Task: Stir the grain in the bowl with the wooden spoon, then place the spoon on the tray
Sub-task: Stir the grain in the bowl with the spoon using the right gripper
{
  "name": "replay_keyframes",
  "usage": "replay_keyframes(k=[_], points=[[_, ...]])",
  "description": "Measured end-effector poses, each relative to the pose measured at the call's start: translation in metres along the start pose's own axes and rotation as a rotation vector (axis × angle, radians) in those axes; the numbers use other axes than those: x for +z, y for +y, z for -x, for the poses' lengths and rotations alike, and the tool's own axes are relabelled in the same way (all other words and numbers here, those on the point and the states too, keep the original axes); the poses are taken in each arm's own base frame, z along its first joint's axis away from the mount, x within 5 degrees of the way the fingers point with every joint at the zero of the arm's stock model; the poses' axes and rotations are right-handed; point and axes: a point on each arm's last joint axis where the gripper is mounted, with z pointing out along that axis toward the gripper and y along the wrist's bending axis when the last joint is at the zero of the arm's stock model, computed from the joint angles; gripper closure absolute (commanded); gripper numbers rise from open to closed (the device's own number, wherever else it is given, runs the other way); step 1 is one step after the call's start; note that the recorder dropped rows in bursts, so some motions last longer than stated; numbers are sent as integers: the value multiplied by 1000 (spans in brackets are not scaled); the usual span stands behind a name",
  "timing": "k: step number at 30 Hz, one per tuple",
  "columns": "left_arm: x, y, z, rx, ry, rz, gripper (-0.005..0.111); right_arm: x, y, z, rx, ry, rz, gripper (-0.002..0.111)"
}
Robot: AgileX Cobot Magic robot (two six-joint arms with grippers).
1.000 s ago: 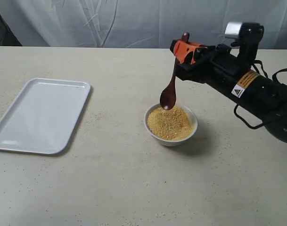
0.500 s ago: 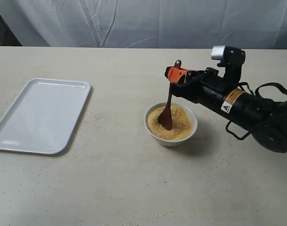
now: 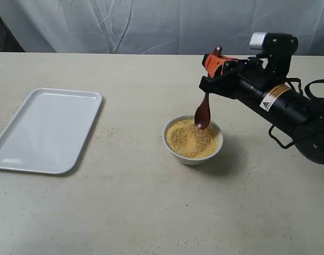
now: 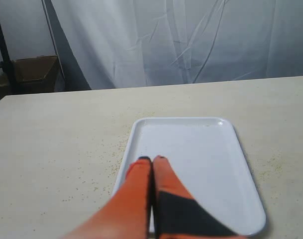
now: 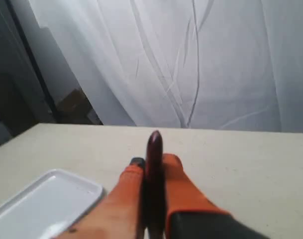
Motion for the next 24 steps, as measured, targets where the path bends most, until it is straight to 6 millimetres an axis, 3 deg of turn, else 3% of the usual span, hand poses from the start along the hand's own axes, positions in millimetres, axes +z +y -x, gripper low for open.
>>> replay_keyframes(k=[9, 12, 19, 24], points=[[0, 0, 0, 0, 0, 0, 107, 4, -3, -22, 36, 84, 23, 108], [0, 0, 0, 0, 0, 0, 107, 4, 0, -19, 45, 54, 53, 108], [0, 0, 0, 0, 0, 0, 107, -3, 10, 12, -32, -49, 83, 108], [0, 0, 0, 0, 0, 0, 107, -4, 8, 6, -126, 37, 47, 108]])
